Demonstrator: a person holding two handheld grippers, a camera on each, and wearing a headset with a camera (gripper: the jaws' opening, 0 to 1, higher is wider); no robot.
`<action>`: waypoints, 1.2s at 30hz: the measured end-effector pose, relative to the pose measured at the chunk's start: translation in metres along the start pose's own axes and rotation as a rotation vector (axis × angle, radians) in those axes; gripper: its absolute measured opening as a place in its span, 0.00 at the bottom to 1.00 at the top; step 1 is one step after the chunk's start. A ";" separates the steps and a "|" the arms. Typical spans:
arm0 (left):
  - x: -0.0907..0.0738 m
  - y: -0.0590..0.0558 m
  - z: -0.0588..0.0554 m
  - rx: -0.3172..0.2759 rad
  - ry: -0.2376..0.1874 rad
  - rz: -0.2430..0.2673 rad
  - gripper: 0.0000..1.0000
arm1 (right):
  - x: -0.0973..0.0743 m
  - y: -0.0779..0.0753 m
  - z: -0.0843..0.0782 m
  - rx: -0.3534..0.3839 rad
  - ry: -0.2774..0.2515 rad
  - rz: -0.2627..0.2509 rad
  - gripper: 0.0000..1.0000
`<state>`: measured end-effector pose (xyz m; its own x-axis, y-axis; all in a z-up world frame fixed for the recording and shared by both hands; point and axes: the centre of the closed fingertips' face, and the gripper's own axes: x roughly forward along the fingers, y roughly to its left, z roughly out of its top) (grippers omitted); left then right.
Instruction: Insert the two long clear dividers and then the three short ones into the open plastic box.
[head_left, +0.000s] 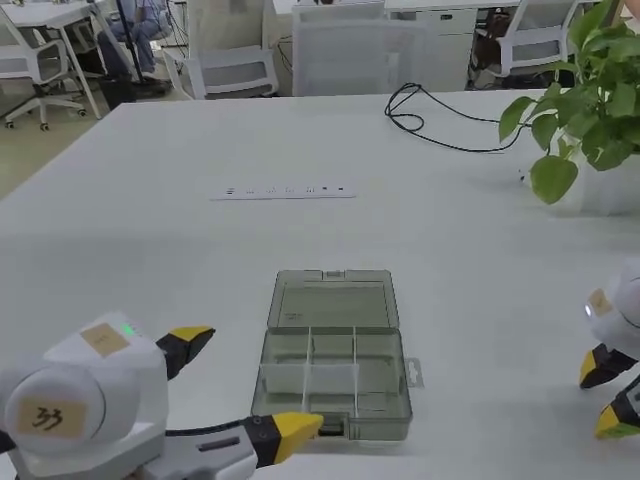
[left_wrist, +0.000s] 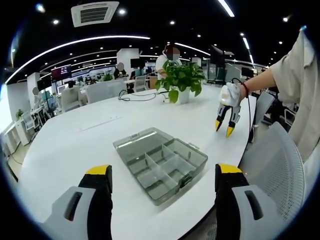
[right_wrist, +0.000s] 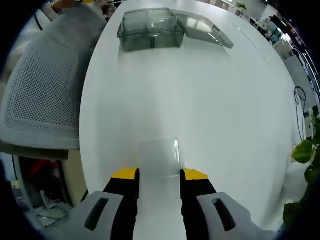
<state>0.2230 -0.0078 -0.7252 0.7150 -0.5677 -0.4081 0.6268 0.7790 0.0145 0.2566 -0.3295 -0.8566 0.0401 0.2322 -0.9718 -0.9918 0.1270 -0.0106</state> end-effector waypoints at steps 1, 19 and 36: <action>0.000 0.000 0.000 -0.002 -0.003 0.002 0.86 | 0.000 0.000 0.000 0.001 -0.001 -0.001 0.33; -0.002 0.006 0.002 -0.013 -0.016 0.004 0.84 | -0.010 -0.002 0.019 0.022 -0.043 -0.070 0.32; 0.000 -0.009 -0.002 -0.145 -0.037 -0.048 0.63 | -0.051 -0.001 0.122 -0.114 -0.229 -0.221 0.32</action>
<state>0.2165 -0.0144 -0.7269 0.6978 -0.6128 -0.3708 0.6116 0.7792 -0.1370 0.2700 -0.2236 -0.7788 0.2688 0.4233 -0.8652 -0.9628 0.0925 -0.2539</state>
